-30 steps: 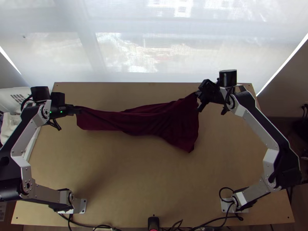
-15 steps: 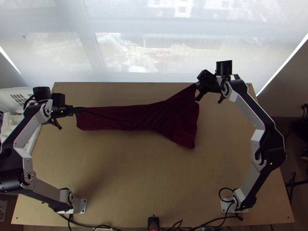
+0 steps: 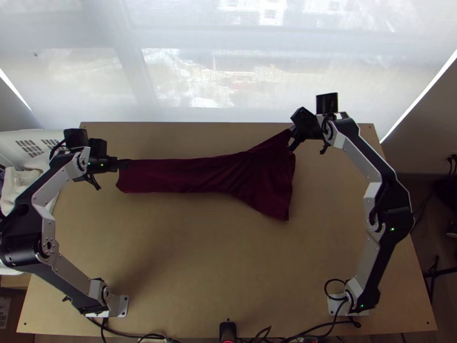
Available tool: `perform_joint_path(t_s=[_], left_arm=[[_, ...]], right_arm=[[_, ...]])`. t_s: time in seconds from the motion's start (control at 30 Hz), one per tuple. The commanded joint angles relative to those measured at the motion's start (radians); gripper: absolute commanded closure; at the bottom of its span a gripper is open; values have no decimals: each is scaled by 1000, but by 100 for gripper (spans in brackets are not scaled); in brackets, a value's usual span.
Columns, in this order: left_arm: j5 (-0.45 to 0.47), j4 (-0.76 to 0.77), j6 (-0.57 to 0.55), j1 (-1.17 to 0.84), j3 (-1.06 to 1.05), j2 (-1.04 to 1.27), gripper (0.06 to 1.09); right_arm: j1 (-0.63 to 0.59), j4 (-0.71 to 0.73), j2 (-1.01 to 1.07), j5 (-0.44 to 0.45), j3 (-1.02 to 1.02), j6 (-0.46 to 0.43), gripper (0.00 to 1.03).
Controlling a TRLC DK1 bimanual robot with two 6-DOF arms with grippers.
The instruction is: Fold the t-shirt
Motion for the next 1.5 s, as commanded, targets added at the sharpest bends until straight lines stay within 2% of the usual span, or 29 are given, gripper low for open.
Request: perform_joint_path(t_s=[0.0, 0.03, 0.13, 0.17, 0.2, 0.23, 0.27, 0.33, 0.6, 0.97, 1.13, 1.47], left_arm=[[-6, 24, -11, -11, -7, 61, 105], [-6, 24, -11, -11, -11, 63, 105], [-5, 22, -14, -16, -19, 64, 104], [-5, 18, -18, -17, -19, 63, 95], [-5, 13, -28, -19, -19, 63, 79], [-2, -2, -32, -23, -17, 61, 57], [0, -24, -31, -29, -11, 55, 44], [6, -70, -32, -42, -1, 35, 34], [43, -263, -37, -71, 6, -94, 22], [41, -289, -84, -141, 1, -55, 22], [41, -291, -118, -183, 10, -22, 22], [20, -288, -110, -183, 35, 34, 22]], right_arm=[[1, -1, 41, 9, 0, 40, 100], [3, -2, 37, 9, -10, 48, 99], [3, -1, 14, 25, -51, 74, 76], [3, 4, 6, 35, -62, 88, 68], [3, 7, 0, 38, -68, 104, 51], [3, 6, -12, 39, -79, 117, 21], [6, 7, -26, 41, -92, 120, 2], [10, 15, -68, 44, -123, 134, 4], [96, 52, -301, 44, -275, 213, 4], [320, 95, -373, 51, -401, 236, 4], [354, 110, -328, 56, -441, 213, 4], [368, 148, -284, 58, -490, 221, 4]])
